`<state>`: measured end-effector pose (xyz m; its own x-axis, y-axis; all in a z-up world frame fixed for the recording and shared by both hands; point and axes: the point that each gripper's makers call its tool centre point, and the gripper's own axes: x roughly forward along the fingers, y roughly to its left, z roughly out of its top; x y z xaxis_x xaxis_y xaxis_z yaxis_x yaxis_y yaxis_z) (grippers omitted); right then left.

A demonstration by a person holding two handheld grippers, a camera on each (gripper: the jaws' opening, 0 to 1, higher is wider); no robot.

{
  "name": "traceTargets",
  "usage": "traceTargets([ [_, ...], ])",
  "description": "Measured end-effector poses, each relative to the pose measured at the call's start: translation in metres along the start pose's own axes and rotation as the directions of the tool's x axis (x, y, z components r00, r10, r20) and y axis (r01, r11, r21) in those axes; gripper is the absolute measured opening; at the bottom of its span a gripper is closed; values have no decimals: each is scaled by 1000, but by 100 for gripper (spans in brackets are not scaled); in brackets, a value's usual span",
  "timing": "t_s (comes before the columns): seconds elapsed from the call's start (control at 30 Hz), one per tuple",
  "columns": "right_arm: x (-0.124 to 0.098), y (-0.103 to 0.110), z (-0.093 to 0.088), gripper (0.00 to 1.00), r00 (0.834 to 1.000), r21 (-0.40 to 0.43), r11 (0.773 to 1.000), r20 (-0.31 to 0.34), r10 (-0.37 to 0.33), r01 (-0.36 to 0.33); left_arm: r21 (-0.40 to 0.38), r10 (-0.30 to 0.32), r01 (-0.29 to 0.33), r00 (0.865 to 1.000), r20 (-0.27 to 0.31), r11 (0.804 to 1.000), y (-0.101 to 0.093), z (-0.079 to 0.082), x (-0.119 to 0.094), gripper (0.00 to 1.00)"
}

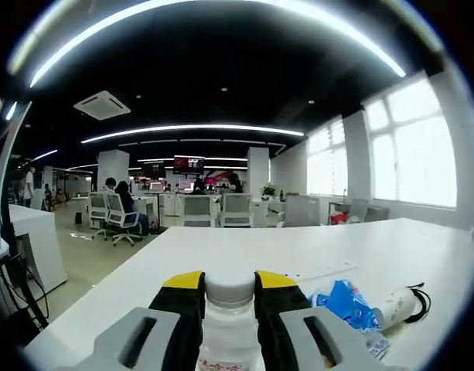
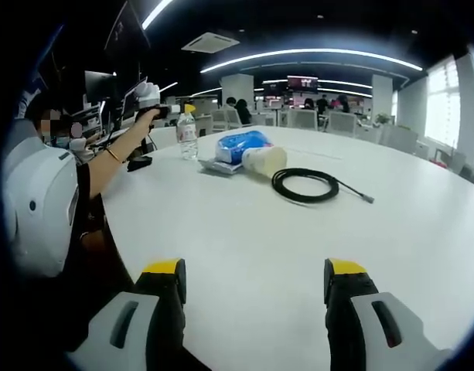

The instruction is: Arrange the tabletop items into an orderly group along one side of the table until the central work area is clear of visible clutter.

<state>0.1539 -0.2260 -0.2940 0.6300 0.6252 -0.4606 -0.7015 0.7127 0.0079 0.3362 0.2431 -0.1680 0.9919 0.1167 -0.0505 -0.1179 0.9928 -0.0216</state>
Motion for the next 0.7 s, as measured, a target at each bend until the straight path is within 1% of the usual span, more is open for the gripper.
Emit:
traceTargets([
  [0.2,-1,2,0,70,1000,0,1000,4,2,-2,4,-9,9,1000,2,1000,-1,0,0,23],
  [0.37,-2,3,0,70,1000,-1,1000,6,4,-4,26,-25,25,1000,-2,999,-2,-1,-2,23],
  [0.47,-2,3,1,70,1000,-1,1000,9,5,-5,33,-39,39,999,11,999,-4,0,-4,27],
  [0.53,-3,2,1,70,1000,0,1000,9,4,-4,42,-38,38,999,3,998,-4,-2,-3,30],
  [0.63,-4,2,1,70,1000,-1,1000,11,2,-2,55,-38,38,999,-1,998,-5,-3,-4,31],
  [0.7,-5,2,1,70,1000,-1,1000,12,1,-1,59,-35,34,999,5,998,-4,-2,-5,33],
])
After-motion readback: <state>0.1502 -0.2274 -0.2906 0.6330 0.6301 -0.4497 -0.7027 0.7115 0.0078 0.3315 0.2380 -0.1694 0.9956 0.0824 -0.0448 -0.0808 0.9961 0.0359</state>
